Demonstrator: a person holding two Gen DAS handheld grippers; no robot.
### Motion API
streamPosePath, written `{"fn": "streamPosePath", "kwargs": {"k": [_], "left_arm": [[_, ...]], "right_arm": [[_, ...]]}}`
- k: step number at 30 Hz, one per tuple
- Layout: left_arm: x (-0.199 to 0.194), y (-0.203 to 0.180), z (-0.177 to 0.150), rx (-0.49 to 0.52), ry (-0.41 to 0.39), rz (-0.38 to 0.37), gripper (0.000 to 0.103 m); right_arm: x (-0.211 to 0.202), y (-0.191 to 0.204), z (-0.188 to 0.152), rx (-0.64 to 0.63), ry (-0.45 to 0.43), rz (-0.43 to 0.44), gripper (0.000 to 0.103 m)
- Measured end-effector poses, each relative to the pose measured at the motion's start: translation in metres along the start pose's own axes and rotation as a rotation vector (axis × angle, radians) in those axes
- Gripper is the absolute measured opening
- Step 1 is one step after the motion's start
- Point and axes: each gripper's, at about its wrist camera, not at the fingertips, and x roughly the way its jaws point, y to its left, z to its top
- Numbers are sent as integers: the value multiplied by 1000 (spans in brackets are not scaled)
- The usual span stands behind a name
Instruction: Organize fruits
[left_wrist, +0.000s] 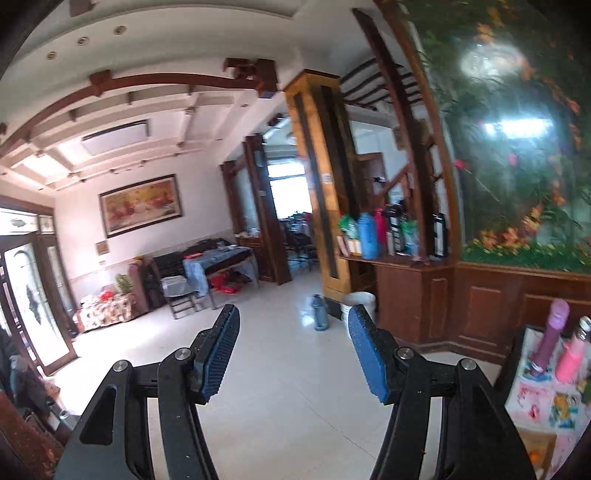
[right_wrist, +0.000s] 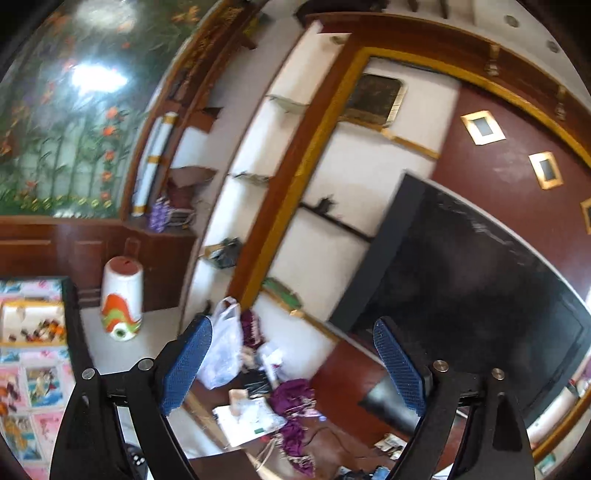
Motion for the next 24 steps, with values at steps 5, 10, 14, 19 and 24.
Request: {"fn": "streamPosePath", "kwargs": {"k": [5,10,14,19,24], "left_arm": [[-5,-111,-70,12,91,-358,61],[-45,-215,-143,56,174,-658,61],[-77,-293,-199,85,277,-851,61],[-114,-377,-248,187,383,-1010,61],[-140,-419,-295,290,505,-1099,61]], "right_arm": [[23,116,-66,-86,24,267,92],[27,220,-133,-87,81,615,92],[28,308,-189,-88,150,859,92],[18,398,-243,-114,172,1062,92],[18,459,-267,-162,190,1197,92]]}}
